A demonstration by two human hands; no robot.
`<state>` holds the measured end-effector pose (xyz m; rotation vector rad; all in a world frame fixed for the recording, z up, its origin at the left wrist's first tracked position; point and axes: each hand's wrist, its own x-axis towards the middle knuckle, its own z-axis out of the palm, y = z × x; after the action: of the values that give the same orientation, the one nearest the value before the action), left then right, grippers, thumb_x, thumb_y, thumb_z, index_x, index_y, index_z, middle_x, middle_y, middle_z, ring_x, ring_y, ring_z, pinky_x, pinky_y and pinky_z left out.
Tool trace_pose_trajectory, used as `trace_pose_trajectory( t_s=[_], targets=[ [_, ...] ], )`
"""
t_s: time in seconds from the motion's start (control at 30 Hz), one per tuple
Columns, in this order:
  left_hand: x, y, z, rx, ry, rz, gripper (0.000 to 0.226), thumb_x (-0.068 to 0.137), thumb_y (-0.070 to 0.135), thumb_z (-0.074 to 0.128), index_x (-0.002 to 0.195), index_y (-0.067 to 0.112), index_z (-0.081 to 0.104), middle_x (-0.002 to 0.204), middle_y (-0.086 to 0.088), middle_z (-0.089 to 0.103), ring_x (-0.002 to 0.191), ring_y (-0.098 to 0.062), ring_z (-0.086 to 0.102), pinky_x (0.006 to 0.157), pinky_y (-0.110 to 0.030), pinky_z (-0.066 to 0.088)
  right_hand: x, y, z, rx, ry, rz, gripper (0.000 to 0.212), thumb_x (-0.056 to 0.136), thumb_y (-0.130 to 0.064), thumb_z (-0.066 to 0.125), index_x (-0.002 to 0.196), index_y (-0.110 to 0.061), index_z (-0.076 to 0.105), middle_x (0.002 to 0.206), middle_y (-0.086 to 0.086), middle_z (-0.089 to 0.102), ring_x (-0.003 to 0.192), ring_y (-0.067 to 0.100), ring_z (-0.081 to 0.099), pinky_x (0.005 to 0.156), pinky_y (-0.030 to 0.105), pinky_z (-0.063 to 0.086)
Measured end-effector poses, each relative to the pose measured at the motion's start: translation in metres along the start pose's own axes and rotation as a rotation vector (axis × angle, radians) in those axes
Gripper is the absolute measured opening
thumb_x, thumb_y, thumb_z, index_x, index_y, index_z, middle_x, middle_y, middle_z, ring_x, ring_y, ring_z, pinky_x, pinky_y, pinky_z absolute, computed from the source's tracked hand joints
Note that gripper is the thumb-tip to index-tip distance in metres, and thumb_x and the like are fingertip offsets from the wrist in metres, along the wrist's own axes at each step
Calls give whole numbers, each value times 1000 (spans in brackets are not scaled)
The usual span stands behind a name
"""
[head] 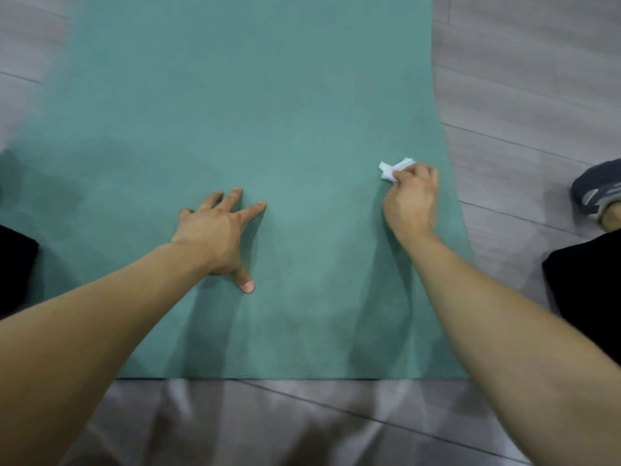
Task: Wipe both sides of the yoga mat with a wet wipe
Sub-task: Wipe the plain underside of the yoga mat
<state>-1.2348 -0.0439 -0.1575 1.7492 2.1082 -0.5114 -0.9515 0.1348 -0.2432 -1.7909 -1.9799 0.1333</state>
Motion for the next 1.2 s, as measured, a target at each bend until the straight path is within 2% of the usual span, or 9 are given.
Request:
trace_pose_trajectory(
  t_s=[0.2, 0.3, 0.43, 0.57, 0.63, 0.7, 0.8, 1.03, 1.2],
  targets=[
    [-1, 2, -1, 7, -5, 0, 163, 32, 82, 89, 160, 54, -7, 174, 8, -10, 161, -25, 1, 116, -59, 37, -104, -131, 18, 316, -201, -338, 8, 94, -13, 67, 91, -8, 62, 94, 14, 62, 93, 36, 57, 85, 46, 46],
    [0, 2, -1, 18, -2, -2, 163, 30, 83, 88, 160, 54, -7, 174, 8, -9, 161, -25, 1, 115, -58, 37, -80, -125, 13, 350, -285, -314, 23, 95, -15, 64, 118, -10, 63, 102, 10, 67, 99, 31, 63, 88, 48, 52],
    [0, -1, 2, 30, 8, 7, 163, 30, 85, 86, 160, 55, -7, 174, 7, -9, 161, -26, 3, 114, -58, 39, -58, -98, -15, 269, -221, -401, 25, 91, -36, 65, 108, -20, 73, 87, -5, 67, 85, 24, 67, 76, 43, 58],
    [0, 1, 0, 27, 3, 2, 162, 33, 84, 88, 160, 55, -8, 174, 7, -10, 161, -25, 1, 114, -57, 39, -30, -78, -10, 62, 7, -407, 47, 96, -29, 63, 142, -18, 62, 141, 12, 56, 132, 33, 51, 106, 46, 45],
    [0, 2, -1, 27, -4, 1, 162, 33, 83, 88, 160, 55, -8, 174, 8, -11, 161, -25, 1, 114, -56, 38, -5, -71, 8, -12, -166, -342, 59, 106, -32, 47, 163, -20, 35, 171, 12, 25, 159, 29, 20, 128, 47, 21],
    [0, 2, -1, 30, -3, 3, 162, 32, 83, 89, 160, 55, -8, 174, 8, -11, 161, -25, 1, 114, -56, 38, 10, -63, 25, -30, -358, -304, 58, 112, -36, 31, 168, -21, 20, 176, 7, 8, 163, 23, 3, 132, 46, 4],
    [0, 0, 0, 31, 1, 1, 162, 32, 84, 87, 160, 55, -8, 174, 8, -10, 161, -25, 1, 114, -56, 38, 6, -69, 36, -9, -393, -319, 56, 113, -34, 26, 166, -16, 26, 175, 7, 17, 162, 24, 10, 132, 41, 1],
    [-1, 0, -1, 34, 4, 8, 162, 32, 87, 86, 160, 54, -7, 174, 9, -9, 161, -24, 2, 114, -57, 38, -88, -100, 31, 135, -418, -836, 50, 112, -29, 36, 157, -8, 44, 166, 9, 40, 158, 24, 28, 132, 42, 15],
    [-2, 0, 0, 22, 9, 12, 162, 32, 84, 88, 160, 55, -7, 174, 8, -9, 161, -24, 2, 114, -57, 38, -28, -45, 26, 99, -298, -472, 43, 111, -26, 44, 146, -5, 57, 154, 17, 52, 149, 33, 43, 126, 46, 30]
  ],
)
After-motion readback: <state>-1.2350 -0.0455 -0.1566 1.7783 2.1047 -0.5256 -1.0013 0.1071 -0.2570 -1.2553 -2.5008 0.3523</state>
